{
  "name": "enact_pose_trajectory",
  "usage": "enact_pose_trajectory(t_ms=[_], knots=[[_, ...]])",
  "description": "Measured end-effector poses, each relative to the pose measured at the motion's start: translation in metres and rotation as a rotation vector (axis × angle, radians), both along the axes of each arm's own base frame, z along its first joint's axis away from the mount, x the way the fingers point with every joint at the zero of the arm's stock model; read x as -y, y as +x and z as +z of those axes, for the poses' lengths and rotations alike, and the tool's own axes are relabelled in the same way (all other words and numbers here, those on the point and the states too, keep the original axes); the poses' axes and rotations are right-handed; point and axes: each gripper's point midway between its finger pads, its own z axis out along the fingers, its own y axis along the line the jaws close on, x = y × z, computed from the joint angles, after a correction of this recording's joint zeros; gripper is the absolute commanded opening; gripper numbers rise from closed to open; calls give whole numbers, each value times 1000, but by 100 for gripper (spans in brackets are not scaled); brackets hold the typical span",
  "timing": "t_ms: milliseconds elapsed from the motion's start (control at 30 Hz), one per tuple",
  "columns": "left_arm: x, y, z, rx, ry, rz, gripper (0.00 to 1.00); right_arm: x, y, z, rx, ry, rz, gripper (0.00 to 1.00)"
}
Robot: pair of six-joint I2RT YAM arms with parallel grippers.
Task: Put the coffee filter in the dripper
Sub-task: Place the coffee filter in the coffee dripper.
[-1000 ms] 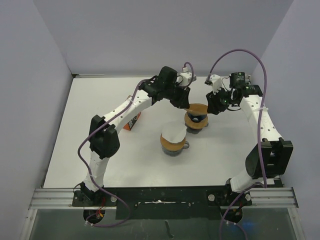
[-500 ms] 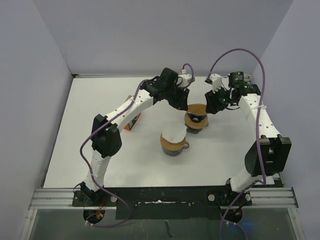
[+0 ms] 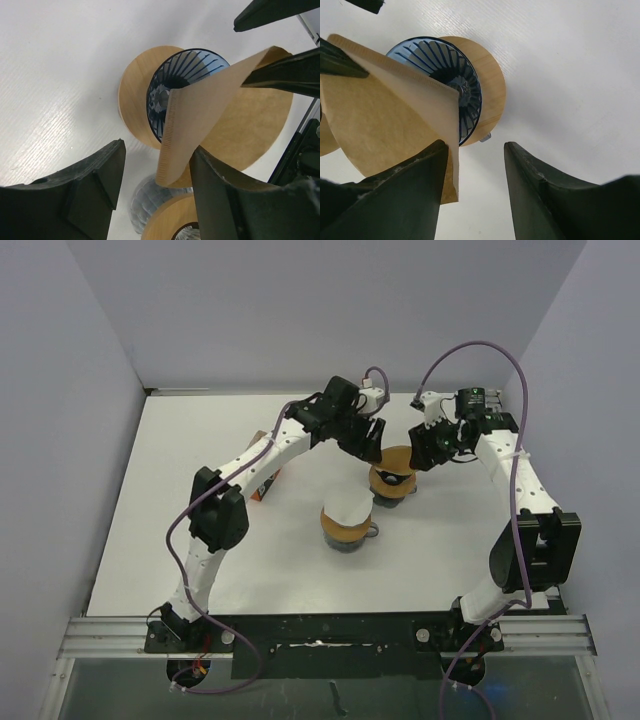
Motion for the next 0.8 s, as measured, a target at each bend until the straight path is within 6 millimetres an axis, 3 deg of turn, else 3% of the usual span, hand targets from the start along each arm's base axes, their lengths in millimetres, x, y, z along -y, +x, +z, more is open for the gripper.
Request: enact_pose_trajectory(t_ms=[333, 800], knots=[[8, 9, -32, -45, 35, 4, 53, -1, 3, -13, -31, 7, -16, 50], [8, 11, -29, -37, 34, 16, 53, -1, 5, -21, -30, 8, -31, 49]])
